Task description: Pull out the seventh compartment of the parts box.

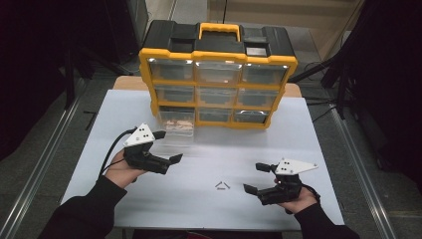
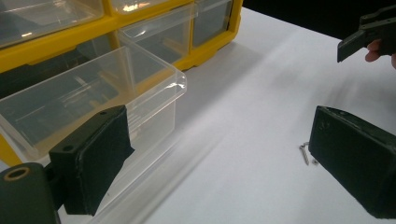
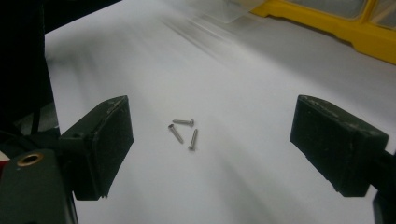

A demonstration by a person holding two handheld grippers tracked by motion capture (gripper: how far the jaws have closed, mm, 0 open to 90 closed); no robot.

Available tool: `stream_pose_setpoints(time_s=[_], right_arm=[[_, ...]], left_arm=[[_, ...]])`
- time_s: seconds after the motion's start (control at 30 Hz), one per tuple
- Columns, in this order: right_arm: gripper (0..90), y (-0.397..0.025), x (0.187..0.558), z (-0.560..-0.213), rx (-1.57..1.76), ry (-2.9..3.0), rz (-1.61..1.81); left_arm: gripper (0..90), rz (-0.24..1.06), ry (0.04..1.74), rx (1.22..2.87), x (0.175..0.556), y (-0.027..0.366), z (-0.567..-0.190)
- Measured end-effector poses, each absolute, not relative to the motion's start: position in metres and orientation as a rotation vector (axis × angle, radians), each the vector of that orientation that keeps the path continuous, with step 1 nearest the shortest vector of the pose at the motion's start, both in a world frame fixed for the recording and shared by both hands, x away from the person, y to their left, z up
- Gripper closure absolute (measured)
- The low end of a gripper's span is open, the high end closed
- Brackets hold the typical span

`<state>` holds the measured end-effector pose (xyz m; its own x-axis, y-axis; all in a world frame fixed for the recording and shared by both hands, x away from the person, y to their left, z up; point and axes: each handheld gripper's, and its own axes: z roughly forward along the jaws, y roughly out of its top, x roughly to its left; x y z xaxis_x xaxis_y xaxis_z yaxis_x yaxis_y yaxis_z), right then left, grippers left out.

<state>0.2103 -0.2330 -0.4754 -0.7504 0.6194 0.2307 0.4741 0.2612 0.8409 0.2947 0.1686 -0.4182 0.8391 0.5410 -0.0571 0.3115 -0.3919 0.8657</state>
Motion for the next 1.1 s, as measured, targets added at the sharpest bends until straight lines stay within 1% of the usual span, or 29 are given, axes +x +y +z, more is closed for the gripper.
stream_pose_setpoints(time_s=[0.17,0.5,1.1], right_arm=[[14.2,-0.233,0.211,-0.475,1.032,2.381,1.506],[14.0,-0.233,0.215,-0.475,1.037,2.385,1.517],[14.3,-0.23,0.219,-0.474,1.062,2.379,1.491]], left_arm=[[5.5,0.284,0.599,1.996,0.289,0.171,-0.422],[5.5,0.281,0.603,1.991,0.278,0.178,-0.428],[5.5,0.255,0.587,2.025,0.265,0.195,-0.441]])
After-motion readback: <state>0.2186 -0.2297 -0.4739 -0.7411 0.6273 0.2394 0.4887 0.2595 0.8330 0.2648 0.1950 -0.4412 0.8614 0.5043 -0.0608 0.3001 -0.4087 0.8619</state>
